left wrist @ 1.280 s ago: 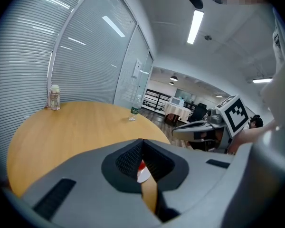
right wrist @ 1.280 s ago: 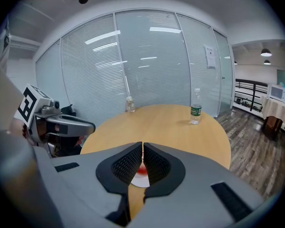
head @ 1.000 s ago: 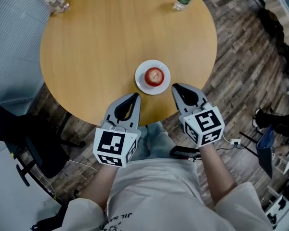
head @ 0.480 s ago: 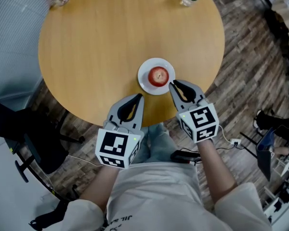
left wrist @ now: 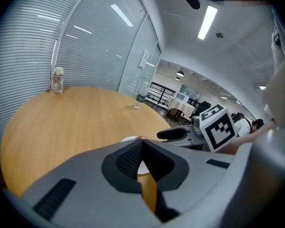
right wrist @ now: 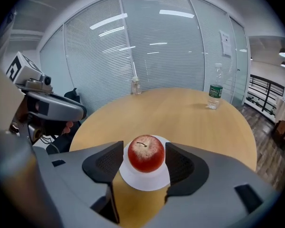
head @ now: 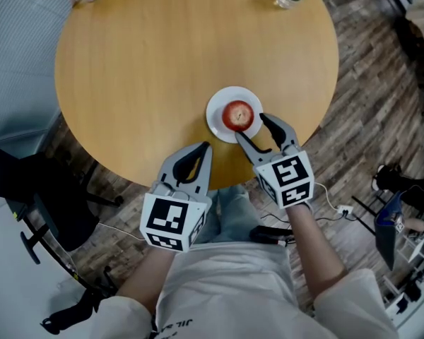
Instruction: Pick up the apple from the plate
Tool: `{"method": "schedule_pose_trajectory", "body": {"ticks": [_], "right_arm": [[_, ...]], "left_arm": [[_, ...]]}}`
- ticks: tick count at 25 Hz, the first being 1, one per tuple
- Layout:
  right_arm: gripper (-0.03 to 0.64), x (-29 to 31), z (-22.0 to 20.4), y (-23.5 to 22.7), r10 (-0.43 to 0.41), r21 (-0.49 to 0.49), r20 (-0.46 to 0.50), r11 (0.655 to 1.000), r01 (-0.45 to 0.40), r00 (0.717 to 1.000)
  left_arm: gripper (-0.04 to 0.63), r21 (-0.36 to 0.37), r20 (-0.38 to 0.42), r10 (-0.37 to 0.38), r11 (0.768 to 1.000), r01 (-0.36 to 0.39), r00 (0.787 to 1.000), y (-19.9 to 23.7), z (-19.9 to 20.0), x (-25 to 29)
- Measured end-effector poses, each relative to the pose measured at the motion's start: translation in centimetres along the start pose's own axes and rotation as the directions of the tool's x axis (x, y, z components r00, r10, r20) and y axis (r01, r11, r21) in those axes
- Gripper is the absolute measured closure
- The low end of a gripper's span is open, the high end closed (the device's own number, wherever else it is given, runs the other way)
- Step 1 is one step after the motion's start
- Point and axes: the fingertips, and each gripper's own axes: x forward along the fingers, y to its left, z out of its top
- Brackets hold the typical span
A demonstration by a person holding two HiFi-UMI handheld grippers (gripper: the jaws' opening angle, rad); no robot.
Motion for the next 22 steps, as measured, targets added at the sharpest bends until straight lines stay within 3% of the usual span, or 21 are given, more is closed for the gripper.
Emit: {"method": "schedule_pose_trajectory", "body": {"ticks": [11, 22], "right_arm": [[0.265, 2.3, -1.3, -0.5, 0.012, -0.003, -0.044, 1.0, -0.012, 0.999], [0.239, 4.3, -1.5, -0.5, 0.02, -0.001, -0.065, 1.0, -0.02, 0.998]], "left_arm": [[0.592, -0.029, -0.014, 0.015, 0.999, -0.015, 1.0, 1.0, -0.4, 0.7], [0.592, -0.055, -0.032, 0.025, 0.998, -0.027, 0.999, 1.9, -1.1, 0.6]]}}
